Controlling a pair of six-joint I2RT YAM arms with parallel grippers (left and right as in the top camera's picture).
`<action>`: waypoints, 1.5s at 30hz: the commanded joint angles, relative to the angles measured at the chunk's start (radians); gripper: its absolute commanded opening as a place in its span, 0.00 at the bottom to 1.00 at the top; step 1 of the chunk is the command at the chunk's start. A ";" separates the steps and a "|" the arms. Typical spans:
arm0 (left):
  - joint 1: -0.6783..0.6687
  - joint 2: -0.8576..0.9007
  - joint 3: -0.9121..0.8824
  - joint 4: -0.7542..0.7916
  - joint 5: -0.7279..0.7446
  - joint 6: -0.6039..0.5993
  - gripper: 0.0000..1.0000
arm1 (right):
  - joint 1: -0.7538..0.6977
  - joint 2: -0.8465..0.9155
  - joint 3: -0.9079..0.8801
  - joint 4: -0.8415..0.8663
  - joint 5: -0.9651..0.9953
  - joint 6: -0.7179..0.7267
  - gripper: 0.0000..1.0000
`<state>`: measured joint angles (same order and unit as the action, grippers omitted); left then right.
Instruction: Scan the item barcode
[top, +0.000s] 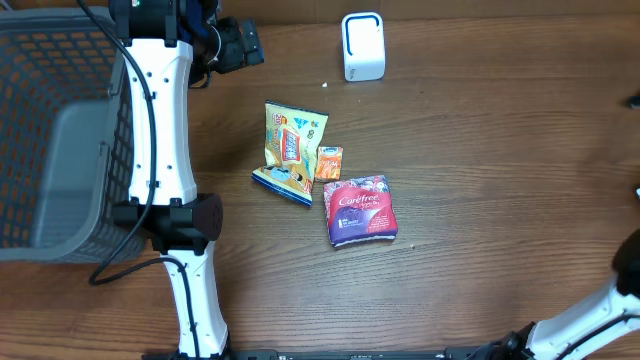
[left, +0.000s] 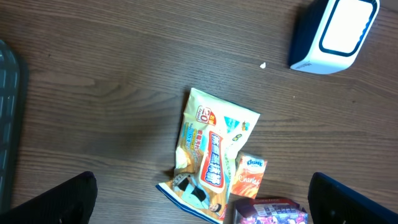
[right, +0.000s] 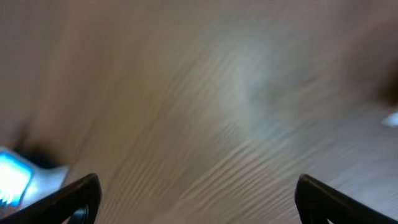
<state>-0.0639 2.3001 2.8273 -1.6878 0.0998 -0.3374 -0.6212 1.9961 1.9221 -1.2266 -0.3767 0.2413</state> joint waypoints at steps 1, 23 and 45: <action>-0.004 -0.010 0.006 -0.002 -0.003 0.001 1.00 | 0.100 -0.079 0.037 -0.056 -0.227 -0.206 1.00; -0.004 -0.009 0.006 -0.002 -0.003 0.001 1.00 | 0.773 -0.066 -0.299 -0.053 -0.137 -0.203 1.00; -0.079 0.008 -0.042 -0.002 0.523 0.226 1.00 | 0.508 -0.066 -0.299 0.127 -0.136 -0.110 1.00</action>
<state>-0.0757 2.3001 2.8239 -1.6844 0.3706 -0.2802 -0.1165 1.9301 1.6257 -1.1149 -0.5133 0.1310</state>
